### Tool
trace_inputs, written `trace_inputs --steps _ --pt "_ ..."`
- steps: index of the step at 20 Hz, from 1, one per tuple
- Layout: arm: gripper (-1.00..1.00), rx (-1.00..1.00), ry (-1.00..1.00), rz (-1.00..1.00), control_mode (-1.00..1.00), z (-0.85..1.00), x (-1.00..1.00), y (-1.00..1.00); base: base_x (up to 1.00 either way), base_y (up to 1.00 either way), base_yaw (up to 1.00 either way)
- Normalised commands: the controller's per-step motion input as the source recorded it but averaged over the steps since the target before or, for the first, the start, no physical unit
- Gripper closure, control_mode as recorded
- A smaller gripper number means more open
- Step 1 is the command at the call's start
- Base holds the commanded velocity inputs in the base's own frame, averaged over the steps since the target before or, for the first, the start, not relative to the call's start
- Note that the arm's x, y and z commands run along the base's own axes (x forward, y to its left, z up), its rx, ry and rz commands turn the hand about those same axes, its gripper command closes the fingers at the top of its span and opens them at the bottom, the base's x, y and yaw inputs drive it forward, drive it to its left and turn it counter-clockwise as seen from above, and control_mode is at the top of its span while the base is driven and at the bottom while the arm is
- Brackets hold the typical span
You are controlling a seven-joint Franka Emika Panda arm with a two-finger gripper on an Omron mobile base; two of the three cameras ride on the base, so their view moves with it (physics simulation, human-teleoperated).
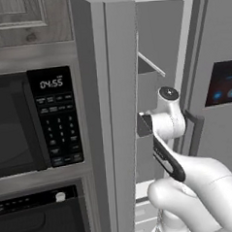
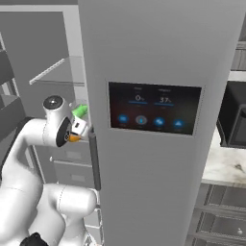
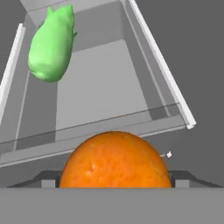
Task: Take the corn, pear, and orange from the freezer and place them in the bowl on the counter.
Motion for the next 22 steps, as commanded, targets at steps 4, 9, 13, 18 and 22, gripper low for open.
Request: trace_inputs --steps 4,9,13,18,22 --pt "1.00 -0.06 0.05 0.02 -1.00 0.44 -0.64 0.00 0.00 0.00 0.00" --pt "1.00 -0.05 0.06 0.02 -1.00 0.56 -0.63 0.00 0.00 0.00 0.00" --pt "1.00 -0.03 0.00 0.15 -1.00 0.50 -0.66 -0.06 0.00 0.00 0.00" --pt "1.00 -0.08 0.01 0.11 -1.00 0.31 -0.83 -0.16 0.00 0.00 0.00" --pt "1.00 -0.04 0.00 0.04 -1.00 0.04 -0.83 -0.45 0.00 0.00 0.00"
